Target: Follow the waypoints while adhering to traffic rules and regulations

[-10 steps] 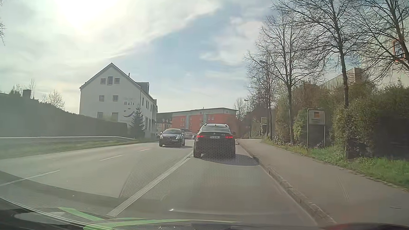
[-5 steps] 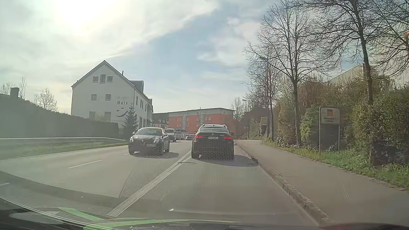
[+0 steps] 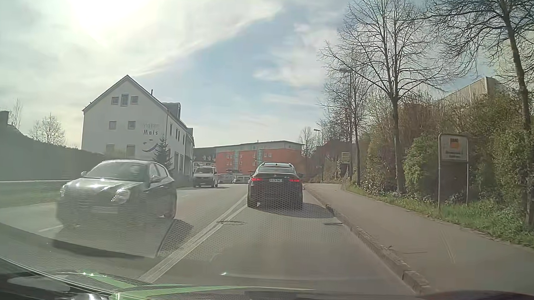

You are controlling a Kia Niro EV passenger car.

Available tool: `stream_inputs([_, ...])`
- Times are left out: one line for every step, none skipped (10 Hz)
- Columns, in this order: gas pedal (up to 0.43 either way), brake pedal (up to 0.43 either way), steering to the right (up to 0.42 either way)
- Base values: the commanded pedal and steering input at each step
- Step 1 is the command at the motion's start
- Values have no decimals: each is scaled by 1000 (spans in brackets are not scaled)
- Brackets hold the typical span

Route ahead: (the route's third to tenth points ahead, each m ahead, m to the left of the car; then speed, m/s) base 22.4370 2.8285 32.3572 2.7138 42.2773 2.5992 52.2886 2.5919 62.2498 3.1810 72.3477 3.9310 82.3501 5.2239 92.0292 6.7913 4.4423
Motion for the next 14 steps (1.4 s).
stream_inputs([0,0,15])
stream_inputs([0,0,15])
stream_inputs([0,0,15])
stream_inputs([0,0,11])
stream_inputs([0,0,8])
stream_inputs([0,0,6])
stream_inputs([0,0,5])
stream_inputs([0,0,6])
stream_inputs([0,0,5])
stream_inputs([0,0,5])
stream_inputs([0,0,5])
stream_inputs([0,0,5])
stream_inputs([0,0,5])
stream_inputs([0,0,5])
